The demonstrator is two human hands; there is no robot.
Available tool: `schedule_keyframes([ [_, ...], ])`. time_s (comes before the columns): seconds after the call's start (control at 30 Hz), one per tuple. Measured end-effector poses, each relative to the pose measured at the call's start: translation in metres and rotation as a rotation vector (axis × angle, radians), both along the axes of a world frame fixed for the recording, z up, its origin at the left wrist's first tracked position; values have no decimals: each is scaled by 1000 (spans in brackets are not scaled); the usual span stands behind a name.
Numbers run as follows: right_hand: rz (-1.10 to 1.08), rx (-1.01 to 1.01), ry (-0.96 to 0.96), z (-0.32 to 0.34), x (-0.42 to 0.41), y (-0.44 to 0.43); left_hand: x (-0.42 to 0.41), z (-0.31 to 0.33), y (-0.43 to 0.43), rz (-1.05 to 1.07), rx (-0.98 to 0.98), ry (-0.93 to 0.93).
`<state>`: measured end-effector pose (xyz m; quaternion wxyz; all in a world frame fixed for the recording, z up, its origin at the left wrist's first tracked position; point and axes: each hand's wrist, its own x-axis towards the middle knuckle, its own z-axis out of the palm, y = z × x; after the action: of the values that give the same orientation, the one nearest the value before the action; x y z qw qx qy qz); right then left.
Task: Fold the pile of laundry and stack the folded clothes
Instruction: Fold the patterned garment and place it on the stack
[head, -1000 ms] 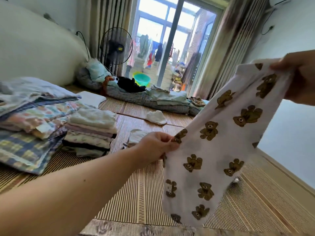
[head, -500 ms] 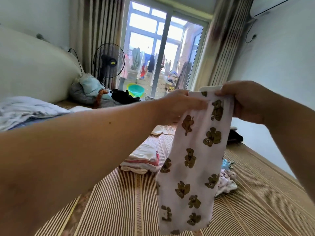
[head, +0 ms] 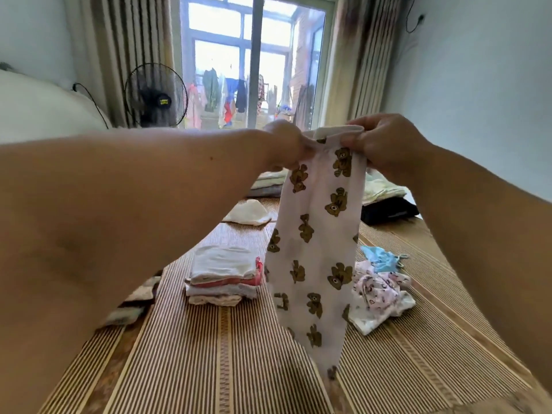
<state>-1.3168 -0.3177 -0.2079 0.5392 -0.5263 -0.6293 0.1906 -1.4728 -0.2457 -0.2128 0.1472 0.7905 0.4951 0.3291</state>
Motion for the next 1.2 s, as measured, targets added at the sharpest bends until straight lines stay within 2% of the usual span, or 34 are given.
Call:
schedule_keyframes([
  [0.17,12,122,34,-4,2,10,-3,-4,7,27,169,-58],
  [0.33,81,-37,41,-47,-6,-5,-24,-52,-9,-40,81,9],
  [0.4,122,-145,41,-77,-10,-22,-34,-84,-23,-55,61,116],
  [0.7,288,-672,-97,-233,-37,-148,-93,-239,-144,-281,-361,451],
  [0.83,328,-884,-99,-266,-32,-163,-100,-259,-177,-355,-552,464],
  [0.9,319,-937,7,-274,-29,-158,-98,-265,-176,-329,-576,437],
  [1.0,179,-887,140,-278,-30,-141,-85,-272,-158,-215,-515,347],
  [1.07,18,-778,255,-289,-27,-126,-75,-279,-142,-138,-543,156],
  [1.1,-71,-715,227,-295,-25,-121,-71,-282,-135,-96,-566,61],
  [1.13,-163,-645,110,-303,-23,-117,-69,-288,-130,-70,-568,11],
  [1.2,-277,-526,-188,-317,-17,-115,-68,-299,-130,-97,-504,84],
])
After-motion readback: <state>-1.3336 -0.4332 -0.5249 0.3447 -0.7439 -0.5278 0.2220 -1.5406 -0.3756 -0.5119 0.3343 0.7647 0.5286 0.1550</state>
